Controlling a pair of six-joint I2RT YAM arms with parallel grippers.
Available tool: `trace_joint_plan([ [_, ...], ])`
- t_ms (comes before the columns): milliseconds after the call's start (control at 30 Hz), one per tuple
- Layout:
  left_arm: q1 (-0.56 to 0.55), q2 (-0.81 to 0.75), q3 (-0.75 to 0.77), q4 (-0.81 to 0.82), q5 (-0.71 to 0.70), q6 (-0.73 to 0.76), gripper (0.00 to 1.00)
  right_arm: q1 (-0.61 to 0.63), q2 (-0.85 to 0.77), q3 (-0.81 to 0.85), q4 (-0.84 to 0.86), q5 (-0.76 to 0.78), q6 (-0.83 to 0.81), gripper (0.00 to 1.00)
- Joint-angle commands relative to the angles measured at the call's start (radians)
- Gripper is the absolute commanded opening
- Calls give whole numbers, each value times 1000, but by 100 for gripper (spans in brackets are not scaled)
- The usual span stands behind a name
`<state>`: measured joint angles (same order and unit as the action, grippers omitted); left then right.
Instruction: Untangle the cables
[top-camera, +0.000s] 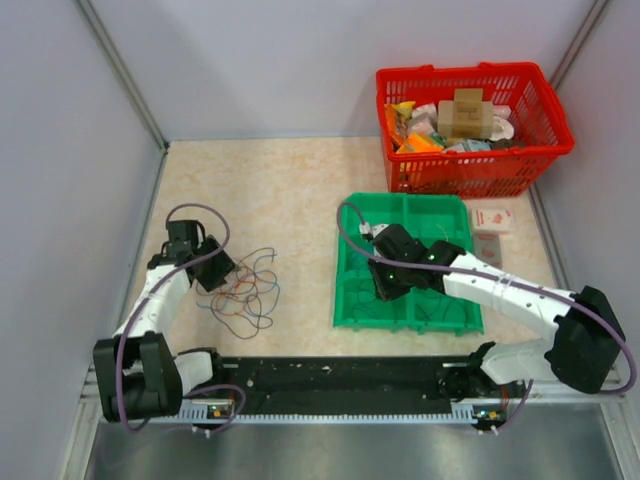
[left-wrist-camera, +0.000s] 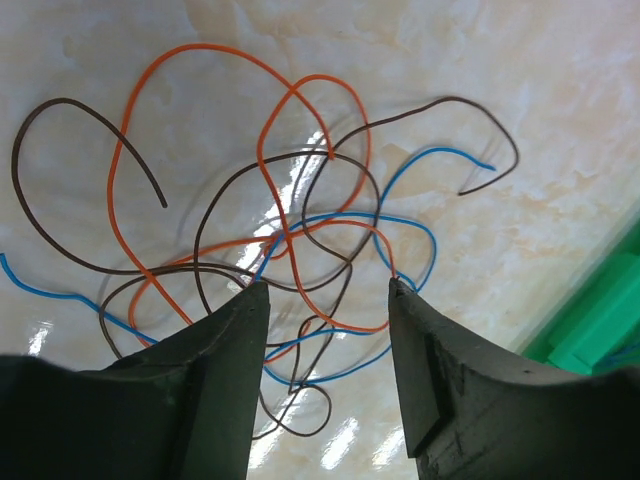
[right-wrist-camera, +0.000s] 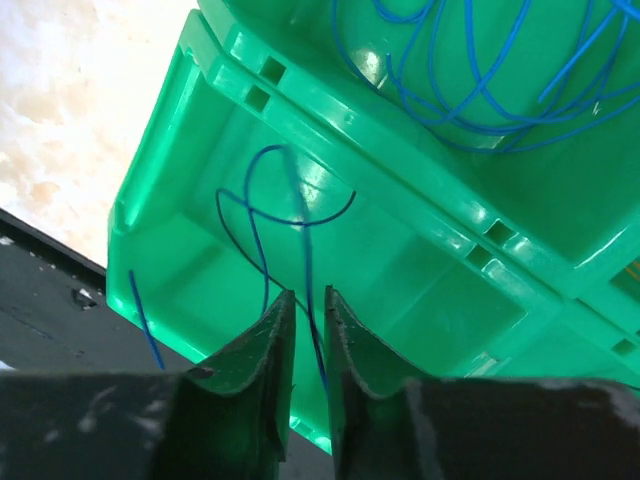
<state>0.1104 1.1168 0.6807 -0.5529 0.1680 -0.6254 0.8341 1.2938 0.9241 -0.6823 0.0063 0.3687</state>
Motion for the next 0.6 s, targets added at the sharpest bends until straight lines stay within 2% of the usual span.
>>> trace_joint_plan([
  [0, 2, 99, 36, 11, -5, 7, 54, 30, -48, 36, -6, 49, -42, 38],
  [33, 0, 118, 36, 25, 2, 4, 54, 34, -66, 47, -10, 58, -45, 49],
  [67, -2, 130, 37, 34, 10, 3, 54, 36, -88, 53, -11, 63, -53, 57],
  [167, -9, 166, 39, 38, 1, -10, 49, 40, -154, 84, -11, 55, -71, 66],
  [200, -9, 167, 37, 38, -7, -14, 39, 39, -163, 96, -7, 54, -77, 67],
  [233, -9, 160, 33, 41, -12, -13, 20, 39, -172, 102, 3, 49, -82, 68],
  [267, -9, 140, 30, 44, -13, -14, 7, 40, -175, 111, 13, 43, -91, 69],
  [300, -9, 111, 34, 44, -9, -11, 1, 40, -172, 123, 23, 28, -99, 69],
  [400, -9, -9, 78, 19, 33, -4, 0, 40, -157, 147, 94, -57, -113, 71],
  [467, -8, -121, 123, 12, 73, 13, 0, 42, -154, 136, 185, -135, -109, 76],
  [567, -9, -276, 250, -37, 53, 44, 0, 40, -124, 142, 320, -219, -77, 81],
])
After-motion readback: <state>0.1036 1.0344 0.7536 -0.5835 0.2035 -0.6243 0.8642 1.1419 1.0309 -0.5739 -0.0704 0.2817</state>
